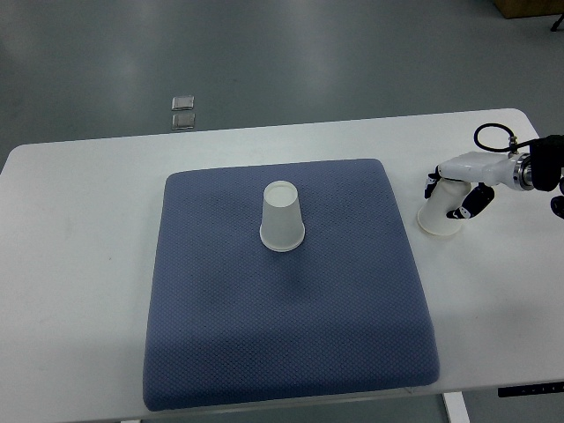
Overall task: Stack paper cups
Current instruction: 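Close the right hand fingers around the upside-down paper cup, then lift the cup with the right hand and carry it over the pad cup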
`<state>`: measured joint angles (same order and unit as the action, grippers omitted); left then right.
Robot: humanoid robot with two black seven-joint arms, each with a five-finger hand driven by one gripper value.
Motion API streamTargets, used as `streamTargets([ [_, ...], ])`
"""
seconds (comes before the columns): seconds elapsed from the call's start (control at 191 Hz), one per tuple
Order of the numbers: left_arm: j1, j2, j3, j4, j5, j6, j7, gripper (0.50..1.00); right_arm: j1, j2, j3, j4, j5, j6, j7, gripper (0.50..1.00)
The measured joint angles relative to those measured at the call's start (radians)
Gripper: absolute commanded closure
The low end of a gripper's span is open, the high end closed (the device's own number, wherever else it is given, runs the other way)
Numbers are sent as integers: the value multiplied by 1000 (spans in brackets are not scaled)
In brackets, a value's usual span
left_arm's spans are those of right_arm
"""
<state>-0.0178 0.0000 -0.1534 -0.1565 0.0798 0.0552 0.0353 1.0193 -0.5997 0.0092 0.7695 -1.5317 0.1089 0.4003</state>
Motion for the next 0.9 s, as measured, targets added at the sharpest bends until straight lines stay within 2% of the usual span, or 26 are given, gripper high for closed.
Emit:
streamTargets([
  [0.398,0,0,0,0,0,0,0,500,97,-1,-2,18,7,26,6,875],
  [0.9,0,0,0,0,0,0,0,500,381,41,-5,155,10,192,8,873],
])
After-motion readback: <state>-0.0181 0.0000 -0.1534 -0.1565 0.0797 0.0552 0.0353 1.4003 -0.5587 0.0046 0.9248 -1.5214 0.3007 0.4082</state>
